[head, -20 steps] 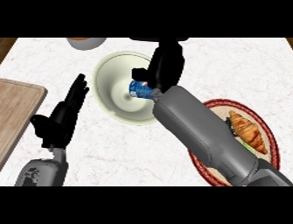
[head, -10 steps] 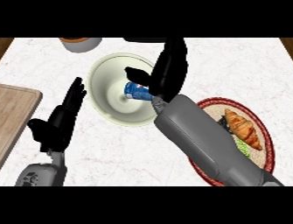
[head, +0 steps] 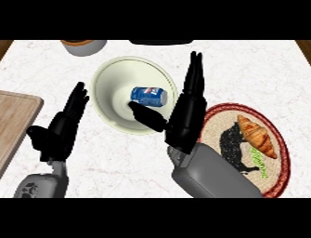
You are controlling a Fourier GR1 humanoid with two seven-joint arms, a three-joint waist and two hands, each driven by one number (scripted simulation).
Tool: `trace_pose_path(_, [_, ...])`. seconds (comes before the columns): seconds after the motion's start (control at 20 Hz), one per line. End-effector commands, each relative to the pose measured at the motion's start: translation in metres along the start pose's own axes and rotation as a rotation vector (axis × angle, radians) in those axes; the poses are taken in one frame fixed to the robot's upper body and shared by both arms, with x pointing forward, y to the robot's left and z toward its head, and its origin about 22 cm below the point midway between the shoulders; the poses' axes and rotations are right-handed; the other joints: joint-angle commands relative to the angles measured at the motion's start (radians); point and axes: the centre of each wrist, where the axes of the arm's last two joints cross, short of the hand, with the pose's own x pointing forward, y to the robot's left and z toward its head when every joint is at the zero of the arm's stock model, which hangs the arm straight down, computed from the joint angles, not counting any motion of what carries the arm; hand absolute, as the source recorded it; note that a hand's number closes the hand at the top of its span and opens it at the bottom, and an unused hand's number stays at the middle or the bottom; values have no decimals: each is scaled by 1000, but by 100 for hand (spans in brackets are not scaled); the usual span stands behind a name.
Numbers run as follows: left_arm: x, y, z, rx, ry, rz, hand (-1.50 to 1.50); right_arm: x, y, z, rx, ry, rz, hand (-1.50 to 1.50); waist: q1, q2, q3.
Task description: Pick the can from the placemat and place it in the bowl
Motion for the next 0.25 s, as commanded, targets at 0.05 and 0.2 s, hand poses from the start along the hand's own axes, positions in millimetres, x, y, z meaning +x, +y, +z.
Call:
trace_pose_path(0.05, [-7, 6, 1, 1, -5, 4, 0, -3, -29, 26, 0, 92, -63, -150, 5, 5, 0])
trace_pose_path(0.2, [-2, -10, -4, -6, -4, -2, 0, -13, -40, 46, 4, 72, -46, -150, 9, 7, 0])
